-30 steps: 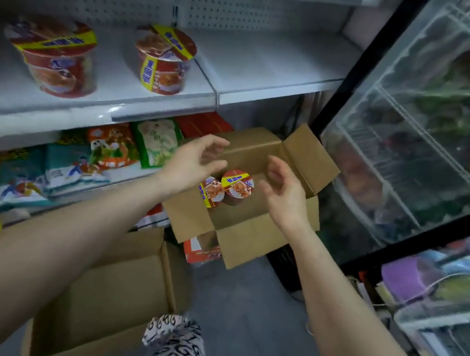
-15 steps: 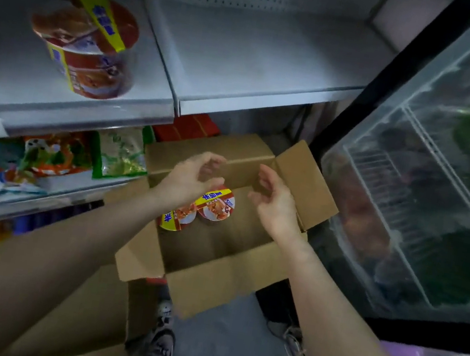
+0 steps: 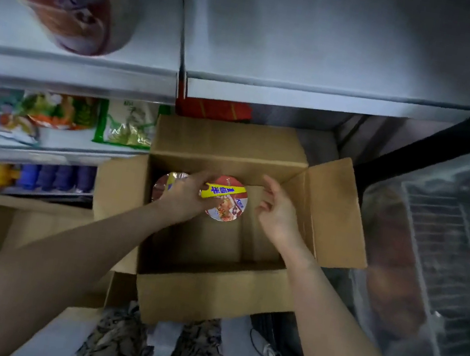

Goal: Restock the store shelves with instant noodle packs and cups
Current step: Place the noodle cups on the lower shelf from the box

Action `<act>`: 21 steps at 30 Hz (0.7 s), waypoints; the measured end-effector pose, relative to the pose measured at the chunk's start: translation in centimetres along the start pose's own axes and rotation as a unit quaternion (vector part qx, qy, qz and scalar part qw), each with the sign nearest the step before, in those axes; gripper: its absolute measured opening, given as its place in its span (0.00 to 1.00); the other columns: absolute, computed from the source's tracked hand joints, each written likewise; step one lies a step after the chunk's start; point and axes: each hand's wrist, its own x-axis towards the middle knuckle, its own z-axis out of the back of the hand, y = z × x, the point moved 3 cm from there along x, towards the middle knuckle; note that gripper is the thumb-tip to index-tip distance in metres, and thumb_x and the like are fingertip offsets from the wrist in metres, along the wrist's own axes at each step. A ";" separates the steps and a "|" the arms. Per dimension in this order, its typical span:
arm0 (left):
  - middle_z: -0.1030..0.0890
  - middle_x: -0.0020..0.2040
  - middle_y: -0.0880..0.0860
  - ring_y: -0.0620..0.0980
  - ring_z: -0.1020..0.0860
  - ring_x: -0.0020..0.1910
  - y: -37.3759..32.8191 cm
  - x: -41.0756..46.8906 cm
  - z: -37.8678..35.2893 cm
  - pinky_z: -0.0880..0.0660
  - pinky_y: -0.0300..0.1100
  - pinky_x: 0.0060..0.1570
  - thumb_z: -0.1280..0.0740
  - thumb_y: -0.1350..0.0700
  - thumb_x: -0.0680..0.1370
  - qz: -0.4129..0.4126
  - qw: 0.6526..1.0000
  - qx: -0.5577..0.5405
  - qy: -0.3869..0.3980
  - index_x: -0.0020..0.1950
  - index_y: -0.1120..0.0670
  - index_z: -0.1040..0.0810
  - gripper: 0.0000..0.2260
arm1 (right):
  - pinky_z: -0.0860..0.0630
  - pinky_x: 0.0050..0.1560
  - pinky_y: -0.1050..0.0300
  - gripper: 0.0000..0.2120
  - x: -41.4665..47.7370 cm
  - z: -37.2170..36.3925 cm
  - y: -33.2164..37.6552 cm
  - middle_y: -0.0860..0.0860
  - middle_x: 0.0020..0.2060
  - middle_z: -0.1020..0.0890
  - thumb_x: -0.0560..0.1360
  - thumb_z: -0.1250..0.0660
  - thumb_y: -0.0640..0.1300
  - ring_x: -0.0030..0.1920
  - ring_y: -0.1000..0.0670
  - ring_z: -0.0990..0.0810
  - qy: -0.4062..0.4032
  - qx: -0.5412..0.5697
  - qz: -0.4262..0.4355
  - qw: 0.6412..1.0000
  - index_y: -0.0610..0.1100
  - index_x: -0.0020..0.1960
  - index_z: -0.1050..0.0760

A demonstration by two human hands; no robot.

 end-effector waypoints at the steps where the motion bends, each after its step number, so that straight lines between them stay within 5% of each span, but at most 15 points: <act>1: 0.22 0.63 0.50 0.50 0.23 0.61 0.6 0.1 -0.7 0.26 0.46 0.62 0.26 0.53 0.74 0.011 1.000 -0.003 -0.003 0.71 0.52 0.29 0.27 | 0.27 0.37 0.76 0.32 0.6 -0.1 -0.5 0.45 0.71 0.30 0.77 0.36 0.30 0.66 0.52 0.28 0.012 -0.005 -0.001 1.000 0.48 0.77 0.38; 7: 0.23 0.65 0.51 0.50 0.23 0.62 6.9 2.6 -6.3 0.24 0.53 0.61 0.27 0.43 0.69 0.069 0.997 -0.009 -0.032 0.71 0.49 0.30 0.32 | 0.27 0.67 0.51 0.35 6.0 -1.0 -5.0 0.46 0.72 0.30 0.75 0.32 0.33 0.71 0.47 0.30 0.071 -0.070 -0.016 0.995 0.49 0.77 0.39; 13: 0.22 0.64 0.53 0.53 0.24 0.64 10.5 4.1 -11.6 0.27 0.44 0.60 0.29 0.59 0.76 0.128 0.987 -0.035 -0.086 0.70 0.53 0.30 0.23 | 0.27 0.67 0.48 0.35 11.7 -3.5 -10.2 0.48 0.73 0.33 0.76 0.31 0.37 0.72 0.48 0.33 0.111 -0.135 -0.001 0.985 0.52 0.78 0.41; 21: 0.25 0.68 0.53 0.56 0.27 0.67 16.0 6.8 -17.8 0.32 0.38 0.56 0.26 0.59 0.73 0.231 0.963 -0.086 -0.110 0.75 0.53 0.36 0.32 | 0.30 0.70 0.45 0.38 18.0 -6.4 -16.4 0.48 0.76 0.36 0.76 0.30 0.37 0.75 0.45 0.36 0.122 -0.151 0.001 0.981 0.50 0.79 0.44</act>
